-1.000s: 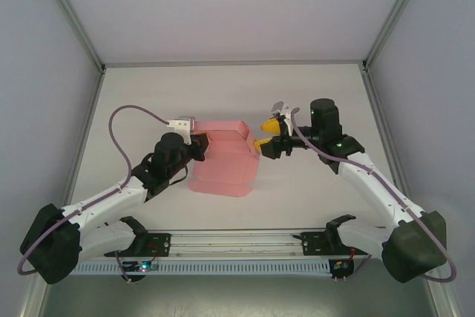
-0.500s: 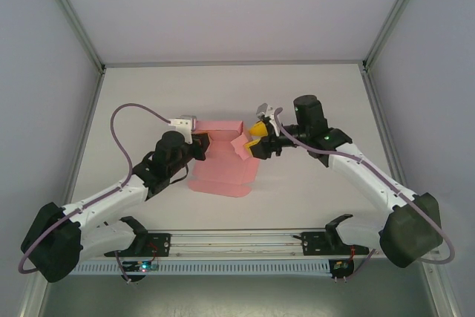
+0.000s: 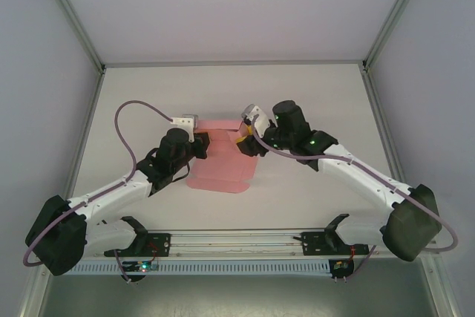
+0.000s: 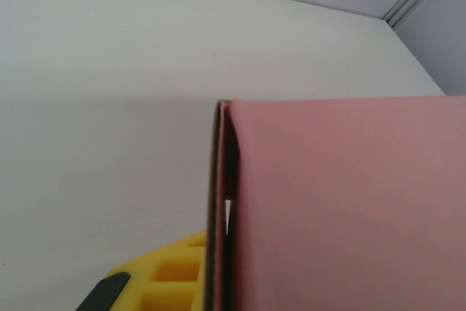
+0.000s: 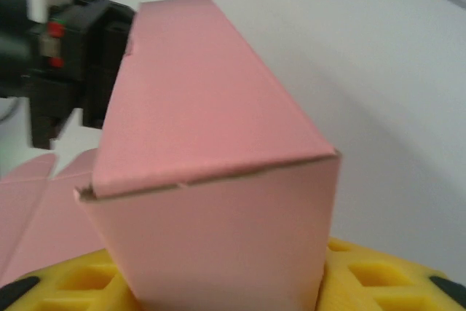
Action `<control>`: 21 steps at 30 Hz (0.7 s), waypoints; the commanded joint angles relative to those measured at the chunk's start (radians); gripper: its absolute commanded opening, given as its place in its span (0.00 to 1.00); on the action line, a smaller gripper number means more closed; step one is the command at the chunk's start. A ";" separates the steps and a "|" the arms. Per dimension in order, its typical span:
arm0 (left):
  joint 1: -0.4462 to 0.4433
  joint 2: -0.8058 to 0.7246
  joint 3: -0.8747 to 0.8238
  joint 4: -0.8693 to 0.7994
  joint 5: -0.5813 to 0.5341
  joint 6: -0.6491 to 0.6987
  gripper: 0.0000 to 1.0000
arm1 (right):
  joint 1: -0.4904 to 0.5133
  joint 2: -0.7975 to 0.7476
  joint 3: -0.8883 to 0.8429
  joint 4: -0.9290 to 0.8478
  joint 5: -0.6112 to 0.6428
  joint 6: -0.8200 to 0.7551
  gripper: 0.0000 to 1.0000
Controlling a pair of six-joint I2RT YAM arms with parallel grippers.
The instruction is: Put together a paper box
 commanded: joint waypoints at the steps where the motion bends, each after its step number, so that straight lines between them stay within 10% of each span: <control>1: -0.002 0.002 0.053 0.013 0.034 -0.007 0.00 | 0.052 0.043 0.038 0.052 0.219 0.028 0.45; 21: -0.004 0.005 0.121 -0.165 -0.075 -0.112 0.00 | 0.132 0.147 0.082 0.048 0.890 0.090 0.00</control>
